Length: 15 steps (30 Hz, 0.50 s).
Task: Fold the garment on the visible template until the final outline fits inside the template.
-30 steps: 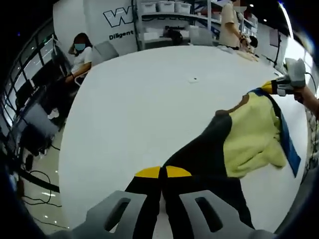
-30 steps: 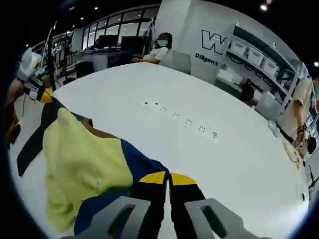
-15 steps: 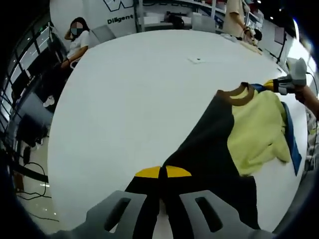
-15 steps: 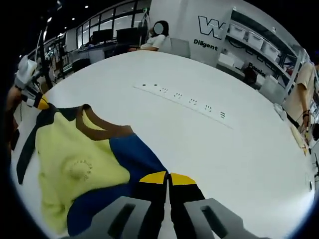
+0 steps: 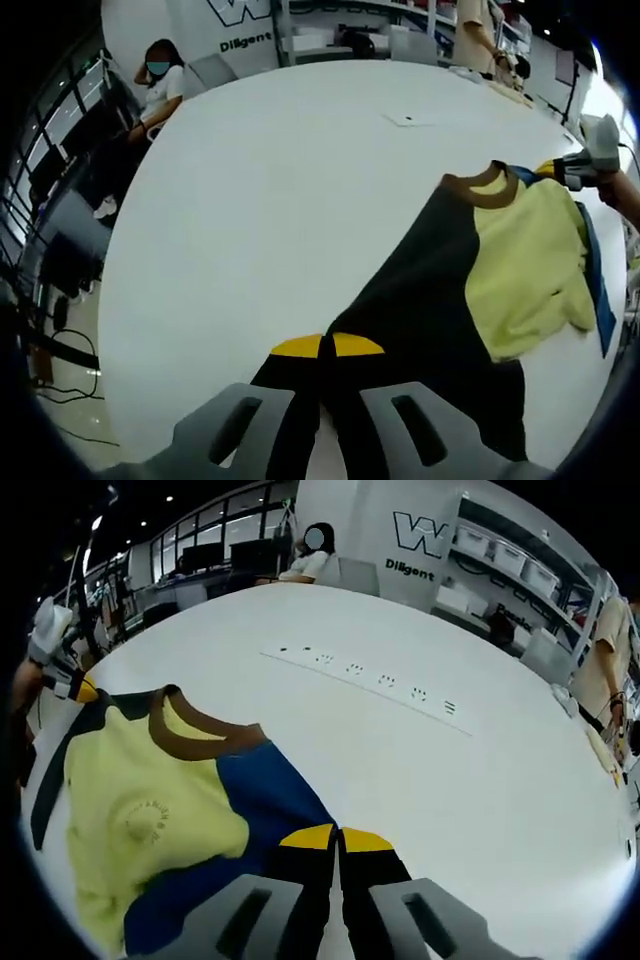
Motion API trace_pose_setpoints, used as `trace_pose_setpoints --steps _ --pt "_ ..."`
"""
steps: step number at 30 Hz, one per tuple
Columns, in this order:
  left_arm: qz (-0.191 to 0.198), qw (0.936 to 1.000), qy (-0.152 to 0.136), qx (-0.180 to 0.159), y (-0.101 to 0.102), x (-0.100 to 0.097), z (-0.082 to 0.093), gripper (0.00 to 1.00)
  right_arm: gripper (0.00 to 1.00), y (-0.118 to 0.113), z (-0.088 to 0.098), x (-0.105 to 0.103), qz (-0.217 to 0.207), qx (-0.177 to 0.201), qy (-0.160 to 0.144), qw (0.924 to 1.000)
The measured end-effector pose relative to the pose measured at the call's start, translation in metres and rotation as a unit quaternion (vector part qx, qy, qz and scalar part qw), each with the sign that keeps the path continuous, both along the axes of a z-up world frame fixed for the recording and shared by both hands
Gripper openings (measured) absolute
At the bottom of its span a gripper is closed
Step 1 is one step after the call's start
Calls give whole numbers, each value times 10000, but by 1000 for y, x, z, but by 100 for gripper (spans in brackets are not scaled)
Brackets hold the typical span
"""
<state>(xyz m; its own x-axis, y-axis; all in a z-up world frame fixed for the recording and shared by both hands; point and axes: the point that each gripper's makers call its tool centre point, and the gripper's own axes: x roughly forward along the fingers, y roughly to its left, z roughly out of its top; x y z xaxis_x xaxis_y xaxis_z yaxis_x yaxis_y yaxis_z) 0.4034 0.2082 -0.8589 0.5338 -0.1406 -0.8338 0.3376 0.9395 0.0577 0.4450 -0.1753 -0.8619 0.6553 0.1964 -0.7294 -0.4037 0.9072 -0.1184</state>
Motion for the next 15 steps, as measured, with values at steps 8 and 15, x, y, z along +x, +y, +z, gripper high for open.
trace_pose_setpoints --steps 8,15 --pt "237 9996 -133 -3 -2 0 3 4 0 3 11 2 -261 441 -94 9986" --pt "299 9978 -497 -324 -9 -2 24 43 34 4 31 -4 -561 919 -314 9937"
